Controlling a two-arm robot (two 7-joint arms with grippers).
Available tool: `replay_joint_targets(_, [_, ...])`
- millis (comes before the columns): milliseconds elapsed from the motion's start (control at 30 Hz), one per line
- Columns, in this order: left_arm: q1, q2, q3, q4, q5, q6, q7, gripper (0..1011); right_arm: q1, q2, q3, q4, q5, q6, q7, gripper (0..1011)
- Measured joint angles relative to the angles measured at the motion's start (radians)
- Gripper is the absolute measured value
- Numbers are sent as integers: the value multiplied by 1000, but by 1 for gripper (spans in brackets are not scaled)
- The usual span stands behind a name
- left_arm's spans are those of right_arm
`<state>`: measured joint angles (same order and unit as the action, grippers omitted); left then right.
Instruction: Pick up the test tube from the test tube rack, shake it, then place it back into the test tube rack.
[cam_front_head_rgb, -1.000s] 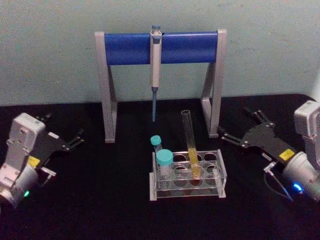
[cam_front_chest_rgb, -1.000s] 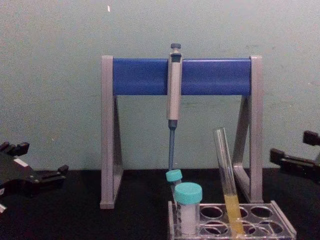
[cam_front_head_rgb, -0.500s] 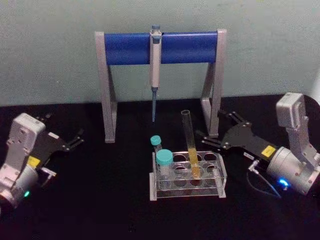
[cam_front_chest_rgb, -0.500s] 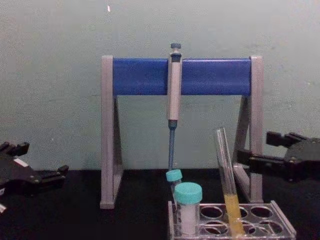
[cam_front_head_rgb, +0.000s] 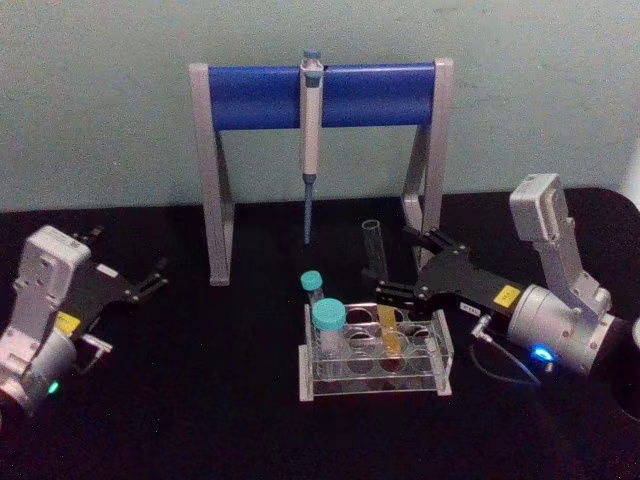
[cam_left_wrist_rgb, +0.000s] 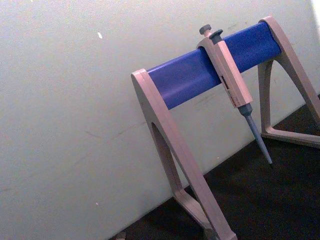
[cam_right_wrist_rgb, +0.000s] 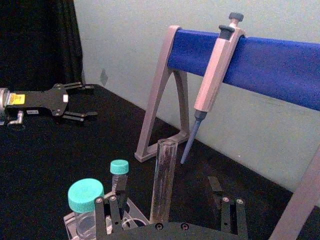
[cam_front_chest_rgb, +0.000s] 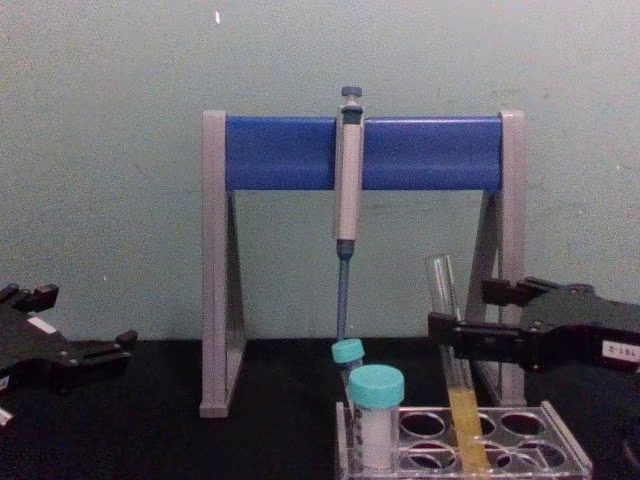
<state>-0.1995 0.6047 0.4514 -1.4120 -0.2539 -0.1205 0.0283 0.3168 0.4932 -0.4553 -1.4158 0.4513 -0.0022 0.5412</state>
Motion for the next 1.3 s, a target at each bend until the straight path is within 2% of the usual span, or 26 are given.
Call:
replay_joint_targets(500, [0,0,0,0,0,0,0,1001,47,-24,-20,38,-13,66,17,1000])
replay_joint_targets(1300, [0,0,0,0,0,0,0,1001,51,-27,-23,45,-14,69,18,1000])
